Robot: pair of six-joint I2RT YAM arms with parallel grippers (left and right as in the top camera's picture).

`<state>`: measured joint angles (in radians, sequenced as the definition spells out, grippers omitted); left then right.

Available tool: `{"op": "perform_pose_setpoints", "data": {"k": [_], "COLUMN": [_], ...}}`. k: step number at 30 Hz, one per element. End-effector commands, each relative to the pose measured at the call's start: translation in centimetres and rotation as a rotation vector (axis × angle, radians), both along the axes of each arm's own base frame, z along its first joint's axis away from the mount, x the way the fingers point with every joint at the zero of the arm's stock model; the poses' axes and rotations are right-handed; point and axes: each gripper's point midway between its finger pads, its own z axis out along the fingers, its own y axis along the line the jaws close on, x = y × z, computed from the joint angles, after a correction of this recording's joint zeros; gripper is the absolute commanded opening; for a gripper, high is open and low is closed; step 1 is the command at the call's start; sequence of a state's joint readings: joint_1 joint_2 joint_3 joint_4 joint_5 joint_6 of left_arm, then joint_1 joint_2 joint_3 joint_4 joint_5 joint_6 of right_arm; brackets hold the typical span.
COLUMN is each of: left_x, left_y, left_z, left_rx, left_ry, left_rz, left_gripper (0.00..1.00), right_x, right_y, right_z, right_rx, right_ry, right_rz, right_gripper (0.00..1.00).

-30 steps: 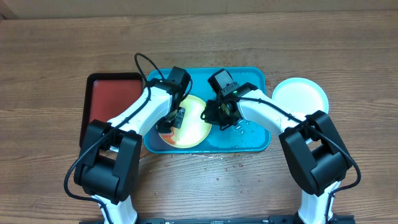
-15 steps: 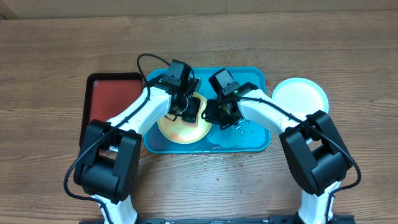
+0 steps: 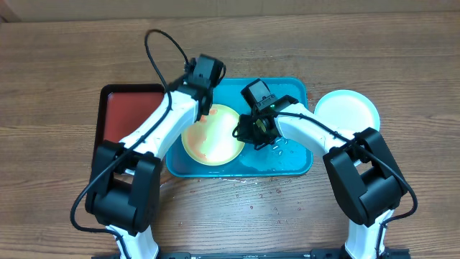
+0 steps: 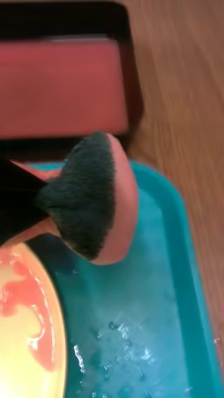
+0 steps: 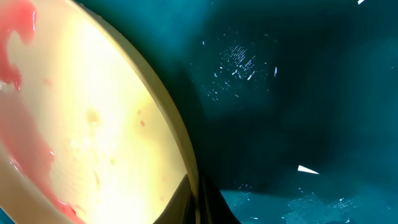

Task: Clean dirty plates on tray and stack at the side
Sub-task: 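Scrub the yellow plate with the sponge while the right gripper holds it, then lift the sponge left and tilt the yellow plate up with the right gripper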

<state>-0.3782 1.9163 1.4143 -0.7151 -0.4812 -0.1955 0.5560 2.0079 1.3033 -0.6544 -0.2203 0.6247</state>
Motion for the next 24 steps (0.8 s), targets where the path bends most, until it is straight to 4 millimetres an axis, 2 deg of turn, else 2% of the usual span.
{"op": "perform_pose_setpoints", "data": {"k": [1, 3, 6, 11, 13, 20, 24], "left_x": [0.2, -0.9, -2.5, -4.0, -3.9, -2.3, -2.3], "left_y": [-1.3, -2.5, -3.7, -2.7, -2.2, -0.9, -0.8], "left_z": [3.5, 3.6, 3.6, 2.9, 2.9, 3.0, 3.0], "left_rx": [-0.168, -0.263, -0.362, -0.377, -0.377, -0.395, -0.395], "left_ry": [-0.047, 0.029, 0.134, 0.211, 0.212, 0.161, 0.161], "left_rz": [0.122, 0.126, 0.114, 0.144, 0.156, 0.188, 0.191], "left_gripper": [0.04, 0.04, 0.04, 0.04, 0.04, 0.04, 0.04], "right_x": [0.1, 0.1, 0.5, 2.3, 2.8, 2.7, 2.1], "right_y": [-1.2, -1.2, -1.2, -3.6, -4.9, -8.8, -9.5], "right_z": [-1.0, -0.7, 1.0, 5.6, 7.6, 12.1, 15.0], "right_rx": [-0.053, -0.055, -0.059, -0.194, -0.271, -0.587, -0.735], "right_ry": [0.003, 0.003, -0.035, -0.183, -0.257, -0.450, -0.575], "right_rz": [-0.015, -0.010, 0.034, -0.014, -0.037, -0.079, -0.077], "right_gripper": [0.04, 0.04, 0.04, 0.04, 0.04, 0.04, 0.04]}}
